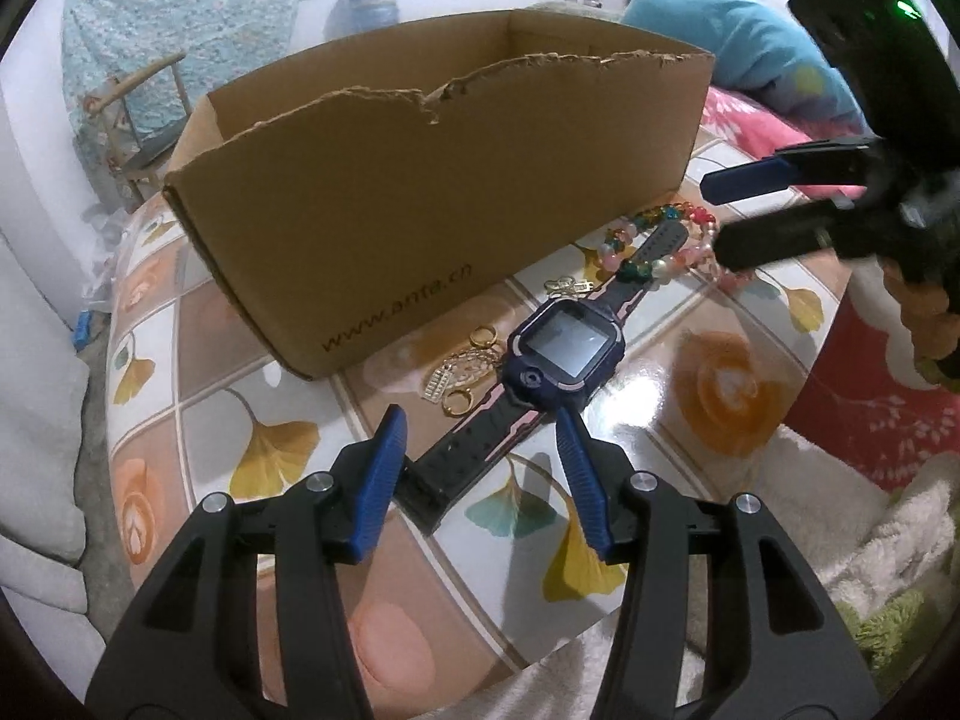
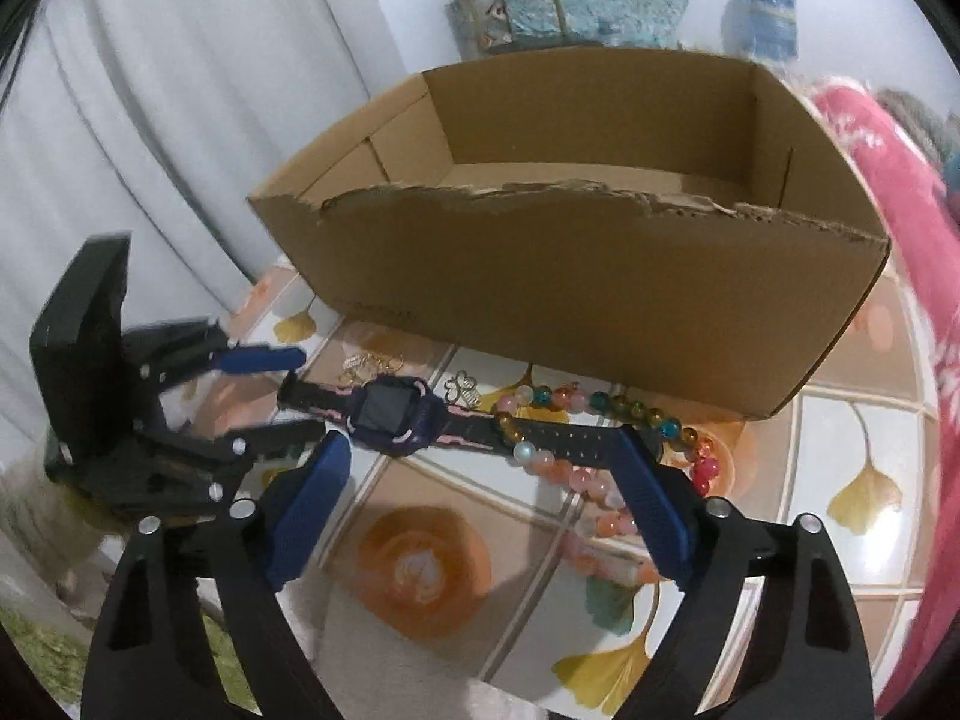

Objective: Organize jewelry
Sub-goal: 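Move the open left gripper over the black-strapped smartwatch strap, then close the left gripper on the black watch strap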

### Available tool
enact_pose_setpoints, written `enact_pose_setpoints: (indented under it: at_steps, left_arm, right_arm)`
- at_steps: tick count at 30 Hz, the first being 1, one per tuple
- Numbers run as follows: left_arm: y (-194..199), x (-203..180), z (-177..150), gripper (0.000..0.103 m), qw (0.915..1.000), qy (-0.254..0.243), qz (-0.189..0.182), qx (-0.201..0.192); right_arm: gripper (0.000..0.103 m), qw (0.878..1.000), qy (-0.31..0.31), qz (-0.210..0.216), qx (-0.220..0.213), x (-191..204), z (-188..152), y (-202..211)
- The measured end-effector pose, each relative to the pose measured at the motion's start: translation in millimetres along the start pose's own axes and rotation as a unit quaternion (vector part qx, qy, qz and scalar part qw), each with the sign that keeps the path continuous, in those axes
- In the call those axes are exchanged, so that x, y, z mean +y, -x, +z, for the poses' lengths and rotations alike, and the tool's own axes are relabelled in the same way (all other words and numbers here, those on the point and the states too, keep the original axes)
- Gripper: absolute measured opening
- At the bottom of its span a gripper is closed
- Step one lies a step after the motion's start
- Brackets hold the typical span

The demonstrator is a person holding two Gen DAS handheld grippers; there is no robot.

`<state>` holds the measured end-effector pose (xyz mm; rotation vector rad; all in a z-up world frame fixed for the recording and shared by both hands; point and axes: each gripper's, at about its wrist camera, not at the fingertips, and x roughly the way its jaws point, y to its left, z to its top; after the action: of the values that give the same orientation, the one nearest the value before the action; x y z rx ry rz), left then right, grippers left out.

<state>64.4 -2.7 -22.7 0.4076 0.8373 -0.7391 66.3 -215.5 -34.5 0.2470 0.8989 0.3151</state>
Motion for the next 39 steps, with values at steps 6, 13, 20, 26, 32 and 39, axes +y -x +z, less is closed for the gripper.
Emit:
enact_pose_setpoints:
  at_steps: [6,13,20,26,32,39]
  left_arm:
    - [0,1,-8,0.050,0.9998,0.019,0.011,-0.004]
    - [-7,2,-11,0.050,0.9995,0.022,0.024,0.003]
    - [-9,3,-12,0.051,0.9992,0.025,0.031,-0.001]
    - [-8,-3,-15,0.044,0.9992,0.004,0.040,-0.005]
    - [-1,-16,-17,0.030,0.9976,-0.042,0.056,0.002]
    - [10,-23,-27,0.015,0.9954,-0.063,0.070,0.016]
  right_arm:
    - [0.064,0.996,-0.087,-0.005,0.013,-25,0,-6]
    - [0.049,0.995,0.029,-0.090,0.032,14,-10,-19]
    - [0.021,0.978,0.100,-0.173,0.053,29,-13,-36]
    - [0.017,0.982,0.063,-0.175,0.044,18,-12,-29]
    - [0.017,0.984,0.041,-0.170,0.033,8,-16,-18]
    - [0.017,0.985,0.026,-0.168,0.024,-6,-25,-5]
